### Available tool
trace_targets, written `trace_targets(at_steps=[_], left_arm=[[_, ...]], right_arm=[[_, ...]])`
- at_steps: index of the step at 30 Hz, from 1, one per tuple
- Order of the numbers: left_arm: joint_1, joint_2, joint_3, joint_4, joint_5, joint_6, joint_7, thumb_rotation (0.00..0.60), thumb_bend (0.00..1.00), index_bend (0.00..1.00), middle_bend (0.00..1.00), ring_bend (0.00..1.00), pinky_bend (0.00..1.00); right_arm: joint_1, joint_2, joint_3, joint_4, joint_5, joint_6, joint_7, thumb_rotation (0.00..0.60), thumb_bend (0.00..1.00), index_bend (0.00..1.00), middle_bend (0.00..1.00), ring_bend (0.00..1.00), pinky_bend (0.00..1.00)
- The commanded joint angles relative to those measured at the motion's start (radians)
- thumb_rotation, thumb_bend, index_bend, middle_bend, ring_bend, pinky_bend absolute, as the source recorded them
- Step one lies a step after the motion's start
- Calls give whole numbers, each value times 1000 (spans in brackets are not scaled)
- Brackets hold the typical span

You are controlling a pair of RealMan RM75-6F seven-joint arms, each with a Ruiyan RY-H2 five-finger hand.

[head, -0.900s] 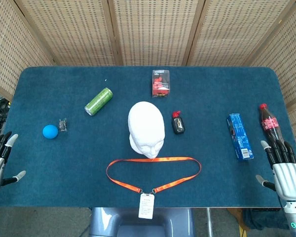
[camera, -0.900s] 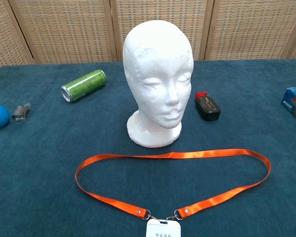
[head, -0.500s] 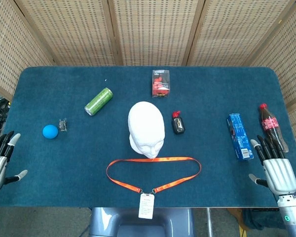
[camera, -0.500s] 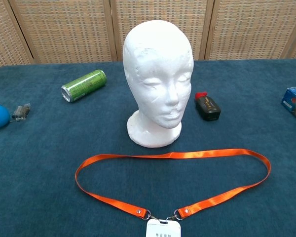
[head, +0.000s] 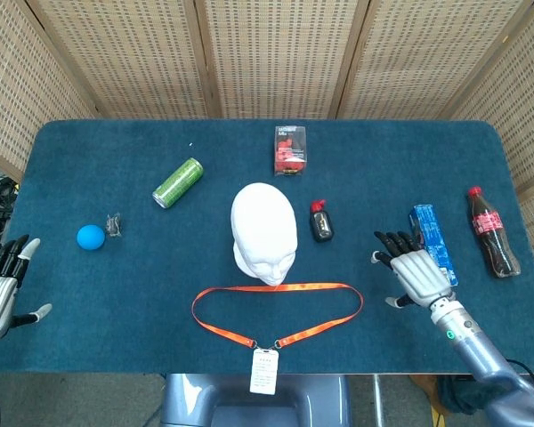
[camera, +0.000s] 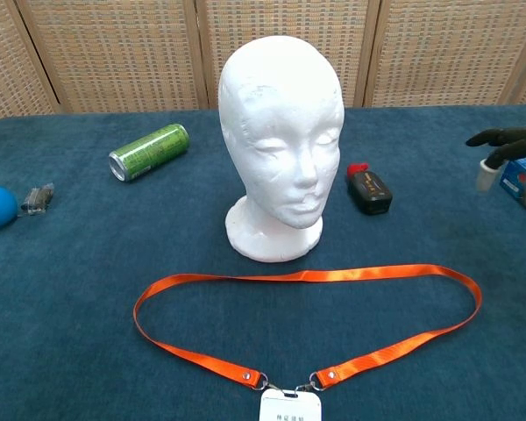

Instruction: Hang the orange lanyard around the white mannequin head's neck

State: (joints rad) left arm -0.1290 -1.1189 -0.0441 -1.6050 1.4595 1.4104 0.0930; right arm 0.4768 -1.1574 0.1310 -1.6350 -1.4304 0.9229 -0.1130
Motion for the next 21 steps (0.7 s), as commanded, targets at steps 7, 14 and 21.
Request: trace_targets(at_steps=[7, 14, 21], left_arm=[[-10, 1, -5, 9, -22, -23, -22, 600, 0, 0, 0, 0, 0], [-15, 2, -5, 16, -28, -35, -34, 600, 0, 0, 0, 0, 0], [-15, 5, -7, 15, -29, -32, -40, 600, 0, 0, 0, 0, 0]], right_arm=[[119, -233, 24, 109, 290, -108, -273, 600, 382, 404, 0, 0, 0], [156, -307, 14, 152, 409, -92, -380, 600, 462, 421, 0, 0, 0], [179, -340, 2, 152, 464, -81, -425, 600, 491, 440, 0, 0, 0]])
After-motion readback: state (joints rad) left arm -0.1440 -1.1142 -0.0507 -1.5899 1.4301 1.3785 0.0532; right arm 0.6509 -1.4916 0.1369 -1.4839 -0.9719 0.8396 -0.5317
